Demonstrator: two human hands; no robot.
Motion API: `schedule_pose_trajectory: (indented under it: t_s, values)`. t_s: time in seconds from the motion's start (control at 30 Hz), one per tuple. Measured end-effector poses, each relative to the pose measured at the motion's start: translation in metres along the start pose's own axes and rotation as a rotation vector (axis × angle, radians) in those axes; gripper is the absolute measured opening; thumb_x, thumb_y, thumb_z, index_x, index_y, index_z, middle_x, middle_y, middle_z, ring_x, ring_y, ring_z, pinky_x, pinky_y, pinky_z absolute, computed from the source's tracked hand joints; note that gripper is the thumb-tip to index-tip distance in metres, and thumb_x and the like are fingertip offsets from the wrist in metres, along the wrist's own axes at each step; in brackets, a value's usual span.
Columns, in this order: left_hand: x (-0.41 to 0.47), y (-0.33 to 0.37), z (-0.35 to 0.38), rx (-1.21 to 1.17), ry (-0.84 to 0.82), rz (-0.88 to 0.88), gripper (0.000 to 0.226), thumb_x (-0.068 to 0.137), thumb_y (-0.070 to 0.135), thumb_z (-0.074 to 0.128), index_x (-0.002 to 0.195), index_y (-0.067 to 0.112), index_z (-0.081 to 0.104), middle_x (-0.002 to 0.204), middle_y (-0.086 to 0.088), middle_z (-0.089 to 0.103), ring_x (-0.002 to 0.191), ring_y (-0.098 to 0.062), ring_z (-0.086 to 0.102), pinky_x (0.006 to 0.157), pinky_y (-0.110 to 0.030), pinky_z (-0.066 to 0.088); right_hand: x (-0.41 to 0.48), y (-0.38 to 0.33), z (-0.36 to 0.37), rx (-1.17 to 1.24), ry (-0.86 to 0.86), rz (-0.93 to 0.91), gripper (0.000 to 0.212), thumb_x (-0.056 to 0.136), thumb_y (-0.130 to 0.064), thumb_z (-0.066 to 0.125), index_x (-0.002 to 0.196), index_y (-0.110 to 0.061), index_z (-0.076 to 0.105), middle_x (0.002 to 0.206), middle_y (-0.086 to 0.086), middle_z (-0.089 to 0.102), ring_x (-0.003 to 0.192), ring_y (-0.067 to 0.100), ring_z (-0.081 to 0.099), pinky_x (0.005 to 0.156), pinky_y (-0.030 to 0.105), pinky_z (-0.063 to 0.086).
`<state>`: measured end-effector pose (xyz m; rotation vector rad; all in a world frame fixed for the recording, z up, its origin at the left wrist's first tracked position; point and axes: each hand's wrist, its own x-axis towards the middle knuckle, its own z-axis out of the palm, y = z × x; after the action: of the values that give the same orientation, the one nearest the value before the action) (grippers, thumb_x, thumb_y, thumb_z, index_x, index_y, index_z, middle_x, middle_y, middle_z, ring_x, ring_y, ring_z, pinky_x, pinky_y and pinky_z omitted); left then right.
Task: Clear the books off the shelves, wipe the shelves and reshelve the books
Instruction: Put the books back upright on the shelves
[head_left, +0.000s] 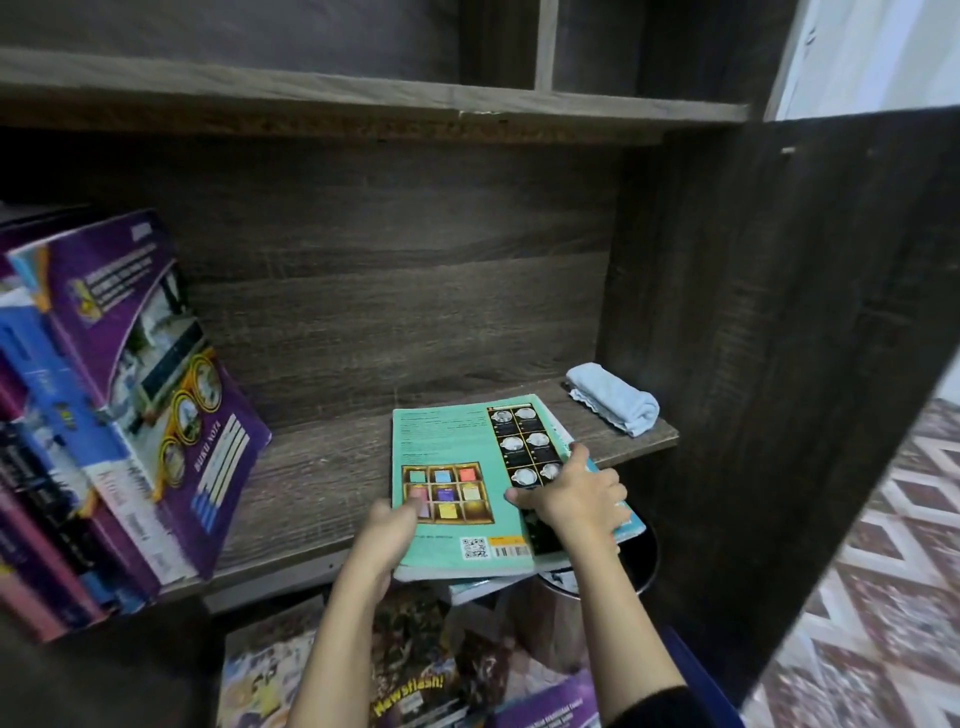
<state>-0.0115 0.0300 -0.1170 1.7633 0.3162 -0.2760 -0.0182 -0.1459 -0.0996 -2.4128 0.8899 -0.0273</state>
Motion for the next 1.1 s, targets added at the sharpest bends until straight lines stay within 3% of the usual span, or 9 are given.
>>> schedule_pose_trajectory:
  t_s: [0.13, 0.27, 0.33, 0.5, 0.57, 0.7, 0.87, 1.0, 1.1]
  values:
    - [-0.008, 0.008, -0.009, -0.095, -0.040, -0.029, 0.019, 0.100, 0.017, 0.045, 0.100, 0.005, 0.060, 0.081, -0.011, 0.070, 0.069, -0.021, 0.066, 0.053, -0.026, 0.048, 0.004, 0.002, -0.007, 0.156, -0.090, 0.037, 0.091, 0.064, -0.044, 0.085, 0.134, -0.018, 0.034, 0.135, 0.014, 0.043, 0.127, 0.030, 0.043, 0.101, 0.041, 0.038]
    - [-0.010, 0.009, -0.022, -0.112, -0.054, -0.045, 0.023, 0.100, 0.013, 0.043, 0.087, 0.005, 0.061, 0.061, -0.008, 0.070, 0.062, -0.021, 0.066, 0.056, -0.031, 0.050, 0.010, 0.008, -0.015, 0.420, -0.187, 0.027, 0.045, 0.067, -0.022, 0.085, 0.097, -0.007, 0.055, 0.103, 0.011, 0.066, 0.089, 0.025, 0.064, 0.084, 0.035, 0.052]
    - [-0.012, 0.008, -0.026, -0.131, -0.070, -0.056, 0.025, 0.101, 0.016, 0.041, 0.088, 0.006, 0.061, 0.058, -0.007, 0.069, 0.055, -0.019, 0.066, 0.054, -0.030, 0.053, 0.012, 0.006, -0.015, 0.554, -0.199, 0.040, 0.033, 0.072, -0.016, 0.081, 0.090, -0.005, 0.055, 0.097, 0.012, 0.067, 0.088, 0.028, 0.066, 0.082, 0.037, 0.054]
    - [-0.013, 0.007, -0.033, -0.142, -0.082, -0.060, 0.023, 0.101, 0.019, 0.040, 0.091, 0.008, 0.058, 0.062, -0.007, 0.071, 0.062, -0.021, 0.067, 0.059, -0.034, 0.054, 0.009, -0.006, -0.009, 0.724, -0.467, 0.068, 0.053, 0.076, -0.005, 0.074, 0.115, -0.009, 0.038, 0.115, 0.021, 0.060, 0.097, 0.038, 0.064, 0.082, 0.057, 0.054]
    - [-0.014, 0.008, -0.035, -0.141, -0.072, -0.054, 0.023, 0.101, 0.018, 0.041, 0.089, 0.008, 0.058, 0.062, -0.008, 0.070, 0.057, -0.019, 0.067, 0.056, -0.032, 0.055, 0.008, -0.007, -0.009, 0.713, -0.510, 0.069, 0.049, 0.081, 0.000, 0.066, 0.119, -0.008, 0.037, 0.115, 0.022, 0.058, 0.098, 0.040, 0.064, 0.081, 0.059, 0.054]
    - [-0.017, 0.008, -0.036, -0.137, -0.043, -0.025, 0.021, 0.101, 0.015, 0.042, 0.089, 0.008, 0.058, 0.061, -0.006, 0.070, 0.052, -0.016, 0.067, 0.045, -0.026, 0.054, 0.005, -0.008, -0.010, 0.782, -0.493, 0.017, 0.040, 0.084, 0.011, 0.057, 0.119, -0.002, 0.046, 0.112, 0.024, 0.062, 0.098, 0.041, 0.063, 0.084, 0.057, 0.053]
    - [-0.017, 0.009, -0.043, -0.192, -0.027, 0.015, 0.019, 0.100, 0.018, 0.043, 0.094, 0.014, 0.061, 0.069, -0.005, 0.072, 0.065, -0.019, 0.069, 0.055, -0.030, 0.055, -0.009, -0.018, -0.024, 0.916, -0.408, -0.159, 0.044, 0.080, 0.017, 0.056, 0.118, -0.006, 0.055, 0.109, 0.020, 0.066, 0.101, 0.037, 0.063, 0.091, 0.051, 0.052]
    - [-0.016, 0.016, -0.051, -0.261, -0.010, 0.076, 0.017, 0.099, 0.018, 0.047, 0.101, 0.013, 0.063, 0.077, -0.005, 0.073, 0.063, -0.015, 0.070, 0.049, -0.024, 0.054, -0.025, -0.032, -0.046, 1.059, -0.390, -0.298, 0.040, 0.080, 0.016, 0.058, 0.106, -0.014, 0.060, 0.105, 0.019, 0.069, 0.100, 0.039, 0.065, 0.089, 0.055, 0.052]
    - [-0.017, 0.024, -0.058, -0.154, 0.084, 0.163, 0.021, 0.097, 0.020, 0.051, 0.113, 0.010, 0.061, 0.092, -0.003, 0.071, 0.072, -0.013, 0.066, 0.056, -0.024, 0.050, -0.042, -0.044, -0.057, 1.142, -0.353, -0.415, 0.041, 0.080, 0.018, 0.055, 0.102, -0.016, 0.062, 0.103, 0.018, 0.070, 0.099, 0.038, 0.066, 0.087, 0.054, 0.053]
